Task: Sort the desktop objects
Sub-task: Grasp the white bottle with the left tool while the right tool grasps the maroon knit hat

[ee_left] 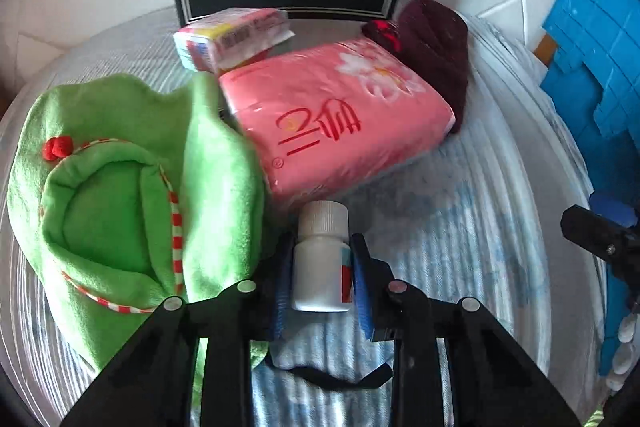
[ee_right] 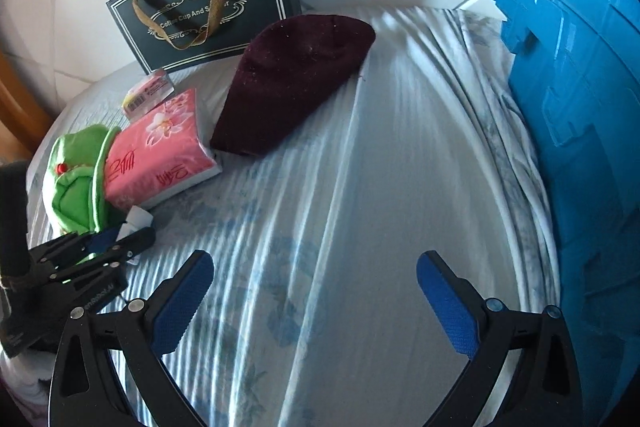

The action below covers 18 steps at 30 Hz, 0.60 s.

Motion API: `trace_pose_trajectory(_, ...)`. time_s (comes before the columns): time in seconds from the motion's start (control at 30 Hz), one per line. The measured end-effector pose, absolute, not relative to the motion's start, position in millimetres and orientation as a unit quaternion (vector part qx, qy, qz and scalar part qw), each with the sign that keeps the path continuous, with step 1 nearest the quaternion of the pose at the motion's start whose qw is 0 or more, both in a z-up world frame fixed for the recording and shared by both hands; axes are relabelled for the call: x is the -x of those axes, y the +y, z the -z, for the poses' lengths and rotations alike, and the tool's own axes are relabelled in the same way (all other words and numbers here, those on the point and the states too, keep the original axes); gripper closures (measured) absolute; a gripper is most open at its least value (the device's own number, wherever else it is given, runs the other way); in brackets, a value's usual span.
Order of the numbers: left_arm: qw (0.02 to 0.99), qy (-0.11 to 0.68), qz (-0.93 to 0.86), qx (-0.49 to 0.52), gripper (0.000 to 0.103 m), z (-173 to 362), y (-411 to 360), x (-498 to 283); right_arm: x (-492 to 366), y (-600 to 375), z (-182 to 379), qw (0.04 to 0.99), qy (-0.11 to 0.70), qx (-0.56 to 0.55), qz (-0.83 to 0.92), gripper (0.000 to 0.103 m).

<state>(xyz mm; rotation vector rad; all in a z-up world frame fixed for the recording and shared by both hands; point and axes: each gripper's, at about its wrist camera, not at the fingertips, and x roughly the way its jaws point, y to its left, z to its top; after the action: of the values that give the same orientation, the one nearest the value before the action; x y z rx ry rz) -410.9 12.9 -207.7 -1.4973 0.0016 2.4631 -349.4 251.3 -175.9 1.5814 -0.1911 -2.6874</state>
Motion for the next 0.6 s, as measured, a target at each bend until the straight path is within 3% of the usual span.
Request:
trace_pose_trajectory(0.23,0.108,-0.016,-0.861,0.496,0.076,202,-13,435,417,240,180,0.016,-0.112,-0.492,0.863,0.004)
trace_pose_trajectory(0.6,0.074,-0.039,-0.867,0.491,0.076,221,-17,480,500,229,215,-0.003,-0.108,-0.508,0.855,0.0)
